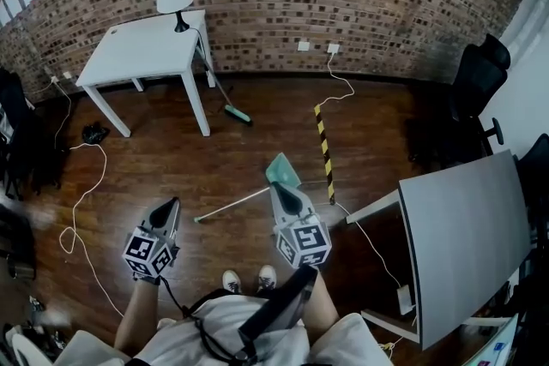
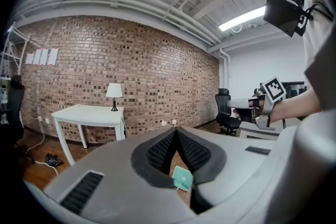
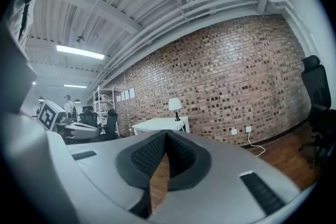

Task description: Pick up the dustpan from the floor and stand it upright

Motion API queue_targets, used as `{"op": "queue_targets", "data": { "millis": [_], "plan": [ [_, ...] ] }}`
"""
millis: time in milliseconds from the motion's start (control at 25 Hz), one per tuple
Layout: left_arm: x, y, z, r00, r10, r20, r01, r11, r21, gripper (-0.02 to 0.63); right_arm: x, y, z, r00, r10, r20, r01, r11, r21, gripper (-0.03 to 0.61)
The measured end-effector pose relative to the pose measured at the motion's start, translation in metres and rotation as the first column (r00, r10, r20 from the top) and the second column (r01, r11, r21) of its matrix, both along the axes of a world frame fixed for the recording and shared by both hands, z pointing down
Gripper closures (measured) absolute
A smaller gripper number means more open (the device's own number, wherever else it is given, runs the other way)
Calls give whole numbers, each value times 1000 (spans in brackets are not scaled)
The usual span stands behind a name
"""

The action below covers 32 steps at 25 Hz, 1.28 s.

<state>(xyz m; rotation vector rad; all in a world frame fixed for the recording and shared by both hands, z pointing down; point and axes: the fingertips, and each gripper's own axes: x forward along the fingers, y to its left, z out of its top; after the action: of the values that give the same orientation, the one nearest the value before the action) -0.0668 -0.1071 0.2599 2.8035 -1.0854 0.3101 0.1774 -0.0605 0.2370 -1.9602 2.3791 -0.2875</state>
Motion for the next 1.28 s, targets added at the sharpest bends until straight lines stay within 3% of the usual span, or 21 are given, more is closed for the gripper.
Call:
{"op": "queue_targets", "data": {
  "millis": [240,440,760,800,840,880,1080,1160,1280],
  "plan": [
    [-29,-31,13,997,-78,11,79,995,-54,614,-19,-26,6,988,-53,-142,49,998,-38,577],
    [-51,-54,40,991,-130,-4,129,987,-95,600,-26,-55,42,973,-100,-207,82,992,-91,575],
    [-65,-94,164,977,-207,59,215,950,-228,554,-33,-115,150,941,-227,-250,183,965,-188,559],
    [-65,-99,185,972,-228,50,233,937,-260,550,-35,-124,167,931,-261,-253,213,956,-203,497],
    [-65,-103,208,967,-251,40,252,921,-296,539,-35,-134,187,919,-293,-264,239,946,-219,433],
    [-64,-106,234,962,-272,34,268,905,-329,525,-35,-144,208,904,-322,-282,260,936,-236,420],
    [-42,-124,385,944,-327,34,306,836,-456,520,-25,-189,334,805,-432,-406,320,894,-314,420],
    [-32,-128,451,944,-326,40,301,809,-505,492,-24,-201,394,752,-473,-458,333,873,-356,420],
    [-17,-124,546,942,-330,56,300,760,-577,469,-31,-215,487,656,-568,-497,388,819,-423,419]
  ]
}}
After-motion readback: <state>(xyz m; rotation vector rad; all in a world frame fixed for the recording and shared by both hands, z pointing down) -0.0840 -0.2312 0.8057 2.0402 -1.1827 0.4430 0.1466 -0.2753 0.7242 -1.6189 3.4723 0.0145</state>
